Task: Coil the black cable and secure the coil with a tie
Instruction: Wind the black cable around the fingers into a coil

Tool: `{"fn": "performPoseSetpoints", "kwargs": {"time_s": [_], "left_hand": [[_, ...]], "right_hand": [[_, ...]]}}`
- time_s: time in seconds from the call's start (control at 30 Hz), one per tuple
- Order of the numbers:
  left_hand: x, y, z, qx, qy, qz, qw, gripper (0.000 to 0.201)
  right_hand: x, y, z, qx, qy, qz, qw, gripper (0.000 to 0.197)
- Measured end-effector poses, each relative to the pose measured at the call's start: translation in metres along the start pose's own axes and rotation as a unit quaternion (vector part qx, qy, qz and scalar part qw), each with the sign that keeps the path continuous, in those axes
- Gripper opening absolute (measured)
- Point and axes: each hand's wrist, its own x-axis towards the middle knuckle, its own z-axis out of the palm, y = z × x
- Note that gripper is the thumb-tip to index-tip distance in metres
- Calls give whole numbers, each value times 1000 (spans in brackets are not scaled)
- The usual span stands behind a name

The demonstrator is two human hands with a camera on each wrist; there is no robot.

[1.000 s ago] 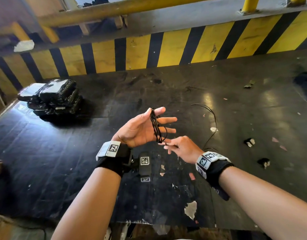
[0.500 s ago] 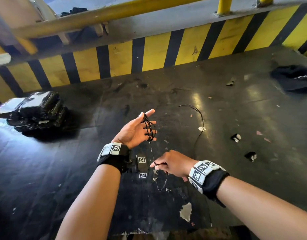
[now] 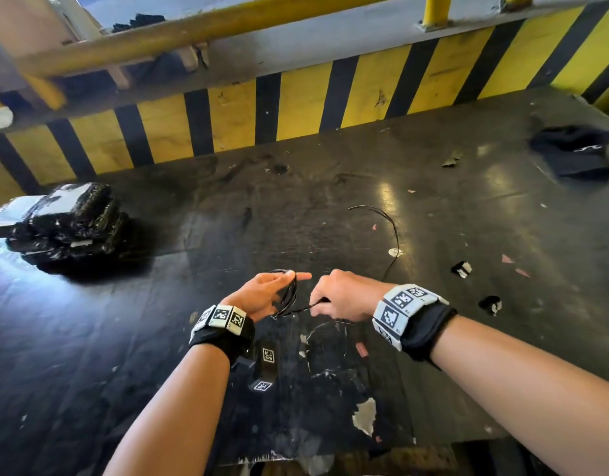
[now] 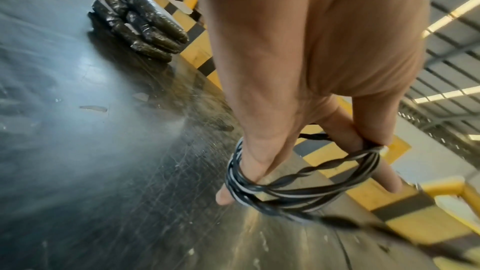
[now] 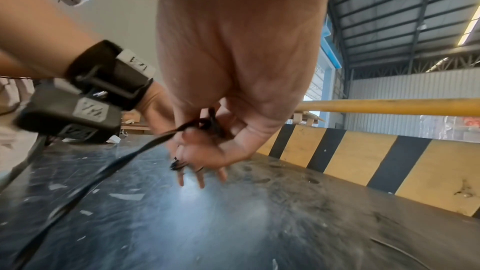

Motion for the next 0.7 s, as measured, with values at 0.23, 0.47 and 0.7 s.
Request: {"fn": "performPoseSetpoints", "kwargs": {"time_s": [0.23,0.47,0.7], "left_hand": [[-9,-6,11,120,-23,-79,989,35],[-28,-14,13,68,-91,-147,983,39],[-54,-23,12,-93,-183,-132,970,50]], "right_hand": [[8,6,-27,-28,28,-16,999,20],[17,20,-55,-52,61,-18,997,33],[28,31,-69,-62,182,-21,981,21]]}}
